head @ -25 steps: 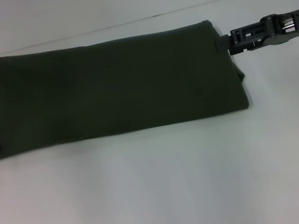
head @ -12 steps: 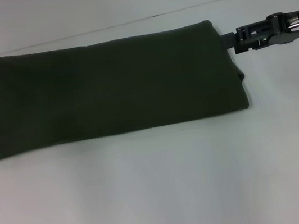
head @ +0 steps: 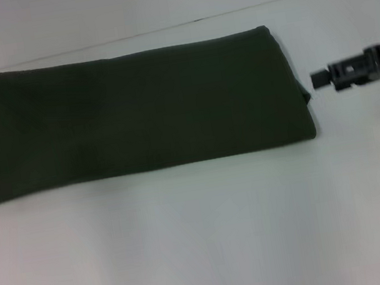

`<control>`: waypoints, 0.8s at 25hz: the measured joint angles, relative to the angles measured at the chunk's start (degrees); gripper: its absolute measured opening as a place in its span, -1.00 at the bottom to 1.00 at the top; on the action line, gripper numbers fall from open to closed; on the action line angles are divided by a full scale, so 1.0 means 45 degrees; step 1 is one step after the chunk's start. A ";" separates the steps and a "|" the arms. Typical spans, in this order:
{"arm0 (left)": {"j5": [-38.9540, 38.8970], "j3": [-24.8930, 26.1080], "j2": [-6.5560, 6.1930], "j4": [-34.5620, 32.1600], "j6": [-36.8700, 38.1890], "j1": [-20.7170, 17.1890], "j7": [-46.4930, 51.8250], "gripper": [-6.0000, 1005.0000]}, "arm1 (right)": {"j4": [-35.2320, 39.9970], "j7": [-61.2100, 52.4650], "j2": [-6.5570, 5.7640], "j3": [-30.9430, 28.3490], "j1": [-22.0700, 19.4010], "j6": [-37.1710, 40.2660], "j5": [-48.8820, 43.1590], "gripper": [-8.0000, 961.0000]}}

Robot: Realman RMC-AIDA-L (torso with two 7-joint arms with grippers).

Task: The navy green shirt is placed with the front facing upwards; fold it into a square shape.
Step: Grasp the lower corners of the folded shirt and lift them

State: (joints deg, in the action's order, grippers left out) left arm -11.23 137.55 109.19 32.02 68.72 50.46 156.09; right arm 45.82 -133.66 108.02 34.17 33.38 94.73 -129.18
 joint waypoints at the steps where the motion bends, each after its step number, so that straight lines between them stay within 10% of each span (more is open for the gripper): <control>1: 0.0002 -0.0001 -0.0001 0.0030 0.0018 0.0000 0.0001 -0.64 | -0.0022 -0.0219 -0.0001 0.0015 -0.0011 -0.0192 -0.0373 0.87; 6: 0.0014 -0.0003 0.0006 0.0185 0.0064 0.0063 0.0001 -0.95 | -0.0052 -0.0773 0.0082 0.0114 0.0153 -0.0568 -0.1660 0.86; 20: 0.0018 -0.0014 0.0052 0.0436 0.0226 0.0154 0.0001 -0.97 | -0.1975 -0.0902 0.0506 0.1088 0.1009 -0.3330 -0.1917 0.86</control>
State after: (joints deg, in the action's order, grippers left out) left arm -11.15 137.49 109.42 33.98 69.74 51.16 156.09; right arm 36.94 -137.72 110.29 39.07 37.92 79.74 -137.81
